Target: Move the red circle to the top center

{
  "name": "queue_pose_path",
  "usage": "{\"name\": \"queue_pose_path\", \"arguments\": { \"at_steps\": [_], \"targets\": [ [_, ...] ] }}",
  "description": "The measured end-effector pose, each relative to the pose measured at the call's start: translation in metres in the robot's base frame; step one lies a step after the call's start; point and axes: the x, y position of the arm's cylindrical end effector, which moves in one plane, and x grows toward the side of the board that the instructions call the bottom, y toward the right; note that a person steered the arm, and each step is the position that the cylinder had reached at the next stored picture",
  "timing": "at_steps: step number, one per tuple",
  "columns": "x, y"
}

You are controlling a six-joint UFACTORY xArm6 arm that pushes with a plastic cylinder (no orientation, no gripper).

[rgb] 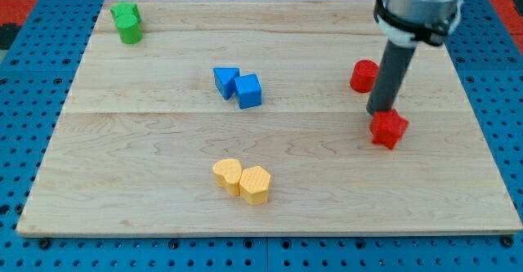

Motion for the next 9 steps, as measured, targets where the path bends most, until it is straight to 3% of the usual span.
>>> {"name": "queue_pose_path", "arguments": {
  "at_steps": [1,2,3,4,5,7,9],
  "targets": [
    [0.04,0.012],
    [0.05,0.003],
    [-0.011,0.02],
    [-0.035,0.091],
    [-0.062,0.106],
    [-0.136,0.075],
    [-0.16,0.064]
  ]
}}
